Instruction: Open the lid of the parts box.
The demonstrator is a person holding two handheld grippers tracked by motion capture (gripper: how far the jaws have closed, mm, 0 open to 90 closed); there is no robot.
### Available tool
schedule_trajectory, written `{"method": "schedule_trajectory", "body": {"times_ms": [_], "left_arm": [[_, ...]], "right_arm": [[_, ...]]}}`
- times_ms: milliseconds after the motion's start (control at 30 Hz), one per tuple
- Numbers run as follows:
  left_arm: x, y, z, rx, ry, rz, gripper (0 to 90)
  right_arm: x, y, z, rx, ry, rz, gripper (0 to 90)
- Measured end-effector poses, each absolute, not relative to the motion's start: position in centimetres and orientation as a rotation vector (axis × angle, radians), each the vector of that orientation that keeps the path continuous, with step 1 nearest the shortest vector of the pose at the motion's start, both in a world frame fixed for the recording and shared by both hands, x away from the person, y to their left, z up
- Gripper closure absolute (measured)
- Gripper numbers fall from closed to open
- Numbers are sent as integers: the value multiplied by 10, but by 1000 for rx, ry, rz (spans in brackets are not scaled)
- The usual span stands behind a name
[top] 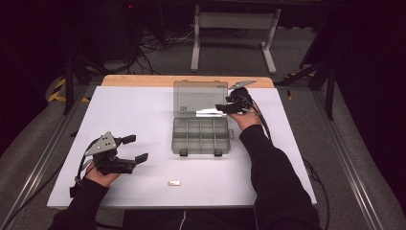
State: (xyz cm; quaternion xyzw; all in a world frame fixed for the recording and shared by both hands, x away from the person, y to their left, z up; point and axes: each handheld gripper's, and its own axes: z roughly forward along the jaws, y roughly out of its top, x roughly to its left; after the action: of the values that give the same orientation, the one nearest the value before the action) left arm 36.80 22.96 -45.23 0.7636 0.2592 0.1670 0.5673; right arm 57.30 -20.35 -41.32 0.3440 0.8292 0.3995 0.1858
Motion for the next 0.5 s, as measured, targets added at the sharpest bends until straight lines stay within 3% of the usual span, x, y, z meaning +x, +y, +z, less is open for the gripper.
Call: {"method": "schedule_trajectory", "body": {"times_ms": [500], "left_arm": [[367, 229, -453, 1784, 621, 368, 110]], "right_arm": [[578, -205, -426, 1043, 2383, 1078, 349]]}}
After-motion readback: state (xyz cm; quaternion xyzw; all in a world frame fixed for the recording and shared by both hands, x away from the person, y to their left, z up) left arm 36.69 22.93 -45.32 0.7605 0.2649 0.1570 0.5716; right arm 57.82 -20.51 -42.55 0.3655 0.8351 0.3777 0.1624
